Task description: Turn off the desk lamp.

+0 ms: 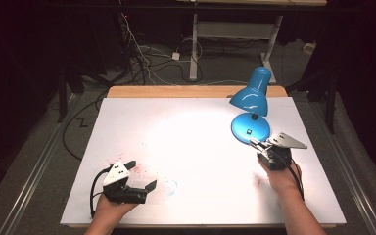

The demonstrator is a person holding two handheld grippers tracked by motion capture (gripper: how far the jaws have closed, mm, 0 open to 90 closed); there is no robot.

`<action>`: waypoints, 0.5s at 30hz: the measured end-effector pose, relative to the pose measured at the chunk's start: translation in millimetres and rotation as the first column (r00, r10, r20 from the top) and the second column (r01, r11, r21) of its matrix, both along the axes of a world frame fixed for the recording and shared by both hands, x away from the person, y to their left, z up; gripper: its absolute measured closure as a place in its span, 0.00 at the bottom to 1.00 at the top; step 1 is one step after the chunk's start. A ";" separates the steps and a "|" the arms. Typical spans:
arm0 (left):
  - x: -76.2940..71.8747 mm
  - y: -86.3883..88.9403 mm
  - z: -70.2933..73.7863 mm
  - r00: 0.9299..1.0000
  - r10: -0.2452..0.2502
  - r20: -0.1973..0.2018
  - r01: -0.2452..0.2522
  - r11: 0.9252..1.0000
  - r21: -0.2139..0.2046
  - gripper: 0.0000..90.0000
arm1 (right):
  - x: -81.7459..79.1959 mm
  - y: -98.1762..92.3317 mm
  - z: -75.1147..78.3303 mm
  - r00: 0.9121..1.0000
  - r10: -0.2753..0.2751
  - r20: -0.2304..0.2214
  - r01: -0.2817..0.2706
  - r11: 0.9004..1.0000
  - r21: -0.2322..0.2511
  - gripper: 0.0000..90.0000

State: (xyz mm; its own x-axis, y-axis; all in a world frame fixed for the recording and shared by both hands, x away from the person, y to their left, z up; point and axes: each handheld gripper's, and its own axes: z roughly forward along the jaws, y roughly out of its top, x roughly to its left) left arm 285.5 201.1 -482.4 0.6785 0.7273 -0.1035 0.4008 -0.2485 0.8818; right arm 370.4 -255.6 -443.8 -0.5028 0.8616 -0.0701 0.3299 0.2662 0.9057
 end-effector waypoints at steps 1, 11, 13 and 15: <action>0.0 0.0 0.6 1.000 0.000 -0.004 0.000 1.000 0.005 0.00 | 0.0 0.0 0.0 1.000 0.000 0.000 0.000 1.000 0.000 1.00; 0.2 4.8 2.8 1.000 -0.012 -0.011 0.012 1.000 0.003 0.00 | 23.9 1.6 -4.6 1.000 -0.019 -0.020 0.019 1.000 -0.012 1.00; 0.1 6.6 1.9 1.000 -0.005 -0.003 0.005 1.000 0.000 0.00 | 31.5 0.8 -4.5 0.999 -0.028 -0.020 0.028 1.000 -0.010 1.00; 0.5 8.1 1.1 1.000 0.002 -0.007 -0.002 1.000 -0.006 0.00 | 35.2 0.2 -4.5 0.999 -0.034 -0.019 0.034 0.999 -0.006 1.00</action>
